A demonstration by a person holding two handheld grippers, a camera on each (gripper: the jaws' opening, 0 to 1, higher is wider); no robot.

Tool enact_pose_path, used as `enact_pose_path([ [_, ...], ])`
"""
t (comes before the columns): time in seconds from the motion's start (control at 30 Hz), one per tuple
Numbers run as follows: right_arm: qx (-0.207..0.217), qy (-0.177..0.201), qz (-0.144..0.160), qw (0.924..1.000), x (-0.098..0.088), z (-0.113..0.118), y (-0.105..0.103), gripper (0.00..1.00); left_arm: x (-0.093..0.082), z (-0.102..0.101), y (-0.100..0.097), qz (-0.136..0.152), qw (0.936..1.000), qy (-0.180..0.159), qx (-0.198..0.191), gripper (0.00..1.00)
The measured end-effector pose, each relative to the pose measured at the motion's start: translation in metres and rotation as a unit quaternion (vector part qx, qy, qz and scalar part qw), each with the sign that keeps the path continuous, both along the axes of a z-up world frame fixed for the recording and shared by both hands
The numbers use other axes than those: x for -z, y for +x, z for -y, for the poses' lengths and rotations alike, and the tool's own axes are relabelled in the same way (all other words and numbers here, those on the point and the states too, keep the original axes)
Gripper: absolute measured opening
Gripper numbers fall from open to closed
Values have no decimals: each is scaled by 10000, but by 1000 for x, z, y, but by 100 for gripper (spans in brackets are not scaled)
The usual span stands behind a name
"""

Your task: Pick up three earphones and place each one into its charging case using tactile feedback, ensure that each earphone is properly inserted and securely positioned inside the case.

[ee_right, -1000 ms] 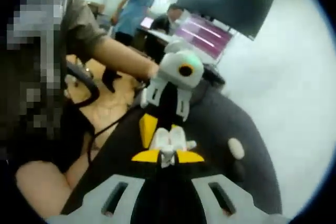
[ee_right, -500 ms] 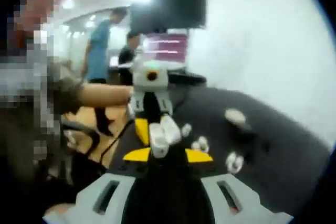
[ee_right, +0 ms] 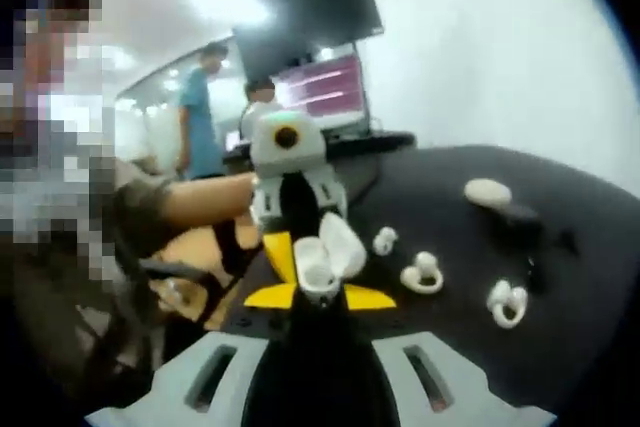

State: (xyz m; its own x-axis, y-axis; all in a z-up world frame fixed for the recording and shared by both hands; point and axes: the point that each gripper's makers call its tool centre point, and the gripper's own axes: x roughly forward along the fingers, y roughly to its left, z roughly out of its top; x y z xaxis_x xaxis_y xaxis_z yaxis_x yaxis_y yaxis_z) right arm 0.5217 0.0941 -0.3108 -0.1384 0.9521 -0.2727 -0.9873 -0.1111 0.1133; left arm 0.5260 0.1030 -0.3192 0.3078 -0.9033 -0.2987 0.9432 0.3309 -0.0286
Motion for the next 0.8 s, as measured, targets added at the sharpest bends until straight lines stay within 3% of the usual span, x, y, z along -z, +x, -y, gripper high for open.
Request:
enact_pose_path([
  [0.07, 6, 7, 11, 10000, 1, 4, 2, 17, -2, -3, 1, 88, 9999, 23, -69, 14],
  [0.13, 112, -22, -365, 9993, 0, 10, 7, 17, -7, -6, 2, 112, 9998, -2, -133, 14],
  [0.23, 97, 24, -372, 9993, -2, 12, 7, 17, -12, -23, 0, -359, 9988, -133, -308, 14],
  [0.3, 103, 30, -275, 9996, -1, 10, 5, 17, -10, -45, 14, -411, 9946, -68, -949, 14],
  [0.33, 110, 38, -233, 9997, -2, 10, 5, 17, -9, -59, 26, -527, 9865, -134, -1546, 13],
  [0.37, 127, 55, -165, 9998, -2, 10, 4, 17, -7, -67, 32, -543, 9810, -81, -1858, 12],
  [0.53, 131, 77, -19, 9999, -2, 10, 5, 17, 3, -59, 37, 20, 9751, 868, -2041, 8],
  [0.63, 163, 64, -46, 9998, -2, 9, 6, 17, 0, -53, 51, 384, 9662, 1306, -2188, 7],
  [0.67, 168, 60, -61, 9998, -2, 9, 6, 17, -1, -50, 54, 496, 9650, 1365, -2186, 8],
  [0.8, 167, 67, -49, 9998, -2, 8, 7, 17, 0, -37, 60, 395, 9689, 1187, -2133, 10],
])
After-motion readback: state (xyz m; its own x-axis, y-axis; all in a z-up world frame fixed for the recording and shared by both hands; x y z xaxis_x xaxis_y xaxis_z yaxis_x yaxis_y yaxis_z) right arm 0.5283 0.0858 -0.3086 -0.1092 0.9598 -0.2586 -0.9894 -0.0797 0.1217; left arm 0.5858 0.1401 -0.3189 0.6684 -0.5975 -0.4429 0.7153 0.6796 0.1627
